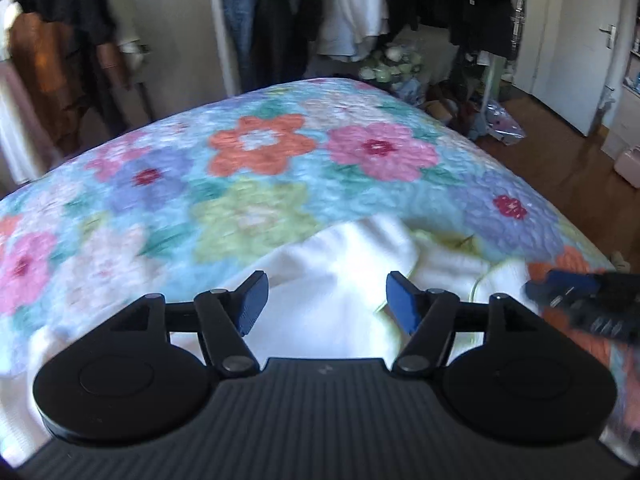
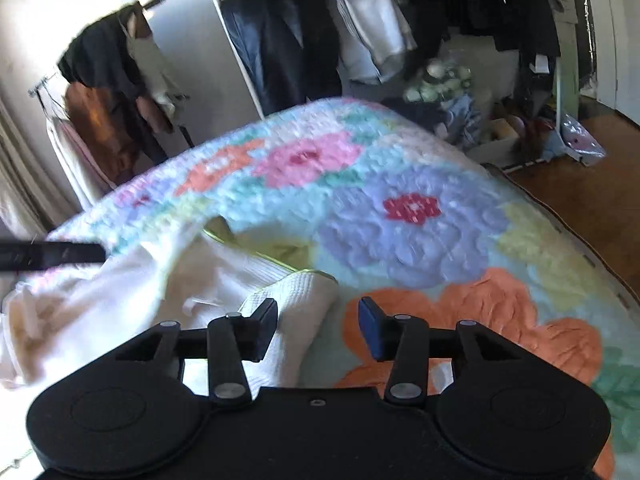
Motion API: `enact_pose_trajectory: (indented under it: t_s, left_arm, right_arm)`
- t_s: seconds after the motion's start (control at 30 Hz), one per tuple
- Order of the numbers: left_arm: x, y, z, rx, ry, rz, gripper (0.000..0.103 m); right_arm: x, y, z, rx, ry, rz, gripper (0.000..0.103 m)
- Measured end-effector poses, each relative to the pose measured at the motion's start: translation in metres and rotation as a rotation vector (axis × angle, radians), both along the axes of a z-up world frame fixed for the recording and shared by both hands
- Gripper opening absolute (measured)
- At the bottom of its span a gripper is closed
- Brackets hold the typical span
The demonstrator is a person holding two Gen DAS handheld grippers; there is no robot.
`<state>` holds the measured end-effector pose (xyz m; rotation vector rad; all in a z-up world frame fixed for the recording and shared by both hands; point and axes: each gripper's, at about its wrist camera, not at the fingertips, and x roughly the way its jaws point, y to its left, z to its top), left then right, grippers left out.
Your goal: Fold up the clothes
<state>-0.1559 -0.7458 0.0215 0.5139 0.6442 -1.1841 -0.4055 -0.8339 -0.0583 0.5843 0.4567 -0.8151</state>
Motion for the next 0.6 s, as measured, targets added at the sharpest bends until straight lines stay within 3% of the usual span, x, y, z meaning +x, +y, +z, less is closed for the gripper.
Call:
enact_pose_trajectory:
  t_s: [0.13,0.23,0.3,0.4,0.43,0.5,0.6]
  left_arm:
    - [0.022,0.057,0.027,0.112,-0.059,0.032,0.068]
    - [0.043,0.098,0.049,0.214,-0.081,0.112,0.072]
    - [0.059,0.124,0.054,0.271,-0.067,0.198,0.084]
    - [0.085,0.172,0.052,0.228,0.020,0.320,0.084]
    - [0.093,0.192,0.049,0.174,0.050,0.341,0.084]
    - [0.097,0.217,0.044,0.147,0.011,0.381,0.084]
    - [0.110,0.247,0.036,0.034,0.103,0.464,0.084]
  right_arm:
    - [-0.010,0.031,0.030,-0.074,-0.020,0.070,0.052]
    - [-0.012,0.052,0.049,-0.094,-0.046,0.120,0.053]
    - [-0.005,0.070,0.059,-0.088,-0.056,0.160,0.053]
    - [0.024,0.106,0.072,-0.086,-0.032,0.263,0.053]
    - [0.036,0.119,0.077,-0.083,-0.025,0.301,0.053]
    - [0.062,0.143,0.083,-0.061,-0.026,0.368,0.054]
    - [0.104,0.177,0.090,-0.008,-0.014,0.437,0.056]
